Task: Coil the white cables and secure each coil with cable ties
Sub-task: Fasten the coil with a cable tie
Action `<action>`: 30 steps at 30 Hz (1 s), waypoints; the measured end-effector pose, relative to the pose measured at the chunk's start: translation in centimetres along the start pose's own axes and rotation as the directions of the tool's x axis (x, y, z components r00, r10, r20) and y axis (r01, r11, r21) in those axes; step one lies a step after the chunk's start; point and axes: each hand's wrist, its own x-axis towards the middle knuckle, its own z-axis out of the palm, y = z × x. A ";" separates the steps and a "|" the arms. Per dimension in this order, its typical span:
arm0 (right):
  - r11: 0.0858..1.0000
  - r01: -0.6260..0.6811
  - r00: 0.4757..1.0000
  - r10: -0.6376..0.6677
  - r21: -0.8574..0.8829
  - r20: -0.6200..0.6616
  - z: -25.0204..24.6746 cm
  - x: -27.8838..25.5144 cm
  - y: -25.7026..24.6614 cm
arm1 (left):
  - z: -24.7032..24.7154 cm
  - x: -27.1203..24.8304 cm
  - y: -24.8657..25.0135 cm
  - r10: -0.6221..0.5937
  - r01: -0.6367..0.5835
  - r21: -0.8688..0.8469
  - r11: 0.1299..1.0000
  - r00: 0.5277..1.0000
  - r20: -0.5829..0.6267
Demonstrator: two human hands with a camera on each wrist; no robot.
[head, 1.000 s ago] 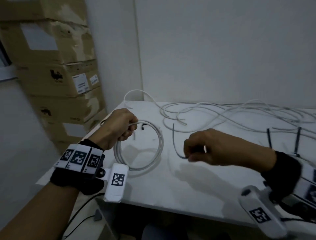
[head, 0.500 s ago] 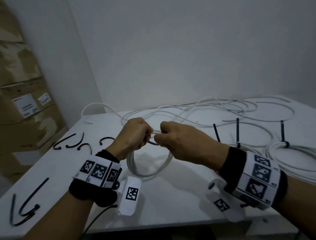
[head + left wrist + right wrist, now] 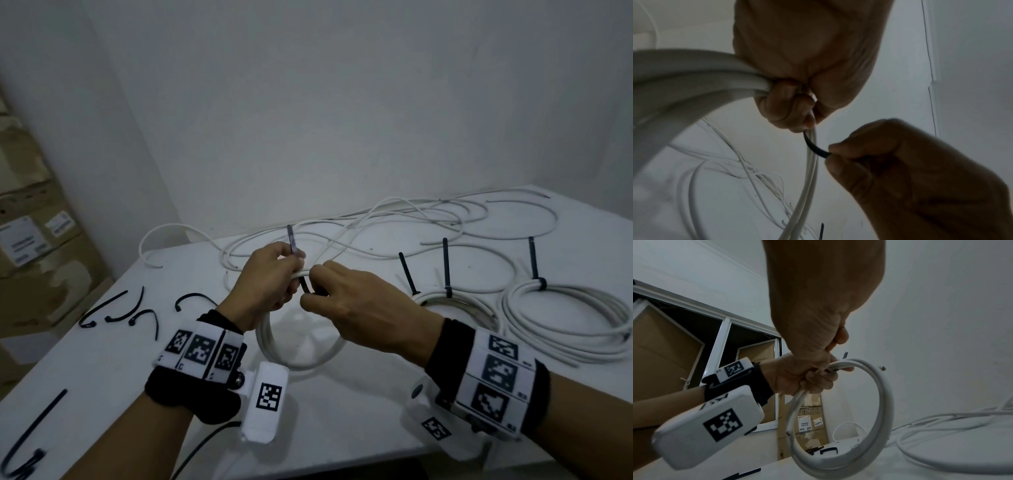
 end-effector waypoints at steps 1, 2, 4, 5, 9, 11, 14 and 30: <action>1.000 -0.008 1.000 0.008 0.007 -0.018 0.1 -0.1 0.0 | 0.3 0.0 -0.1 0.023 -0.023 0.008 1.000 1.000 0.002; 1.000 -0.019 0.999 0.019 0.018 -0.030 0.1 -0.2 -0.2 | 0.5 -0.1 -0.3 0.048 -0.048 0.019 0.999 0.999 0.006; 0.997 -0.046 0.997 0.049 0.060 -0.054 0.0 -0.4 -0.6 | 0.9 -0.1 -0.5 0.097 -0.097 0.042 0.994 0.995 -0.003; 0.993 -0.060 0.996 0.066 0.101 -0.062 -0.2 -0.4 -0.7 | 1.0 -0.1 -0.7 0.122 -0.121 0.058 0.991 0.992 -0.013; 0.904 -0.215 0.956 0.271 0.369 -0.109 -1.2 -0.6 -0.4 | 1.5 0.1 -1.4 0.228 -0.222 0.154 0.963 0.973 -0.027; 0.673 -0.391 0.830 0.553 0.627 -0.076 -1.4 -0.4 0.2 | 1.9 0.2 -1.7 0.266 -0.258 0.188 0.948 0.964 -0.014; 0.180 -0.451 0.547 0.829 0.874 0.112 -1.2 0.0 0.8 | 2.6 -0.1 -1.8 0.335 -0.316 0.269 0.910 0.942 -0.026; 0.338 -0.609 0.524 0.850 0.718 0.045 0.0 -0.2 1.3 | 3.7 -0.6 -2.3 0.592 -0.472 0.516 0.715 0.801 -0.087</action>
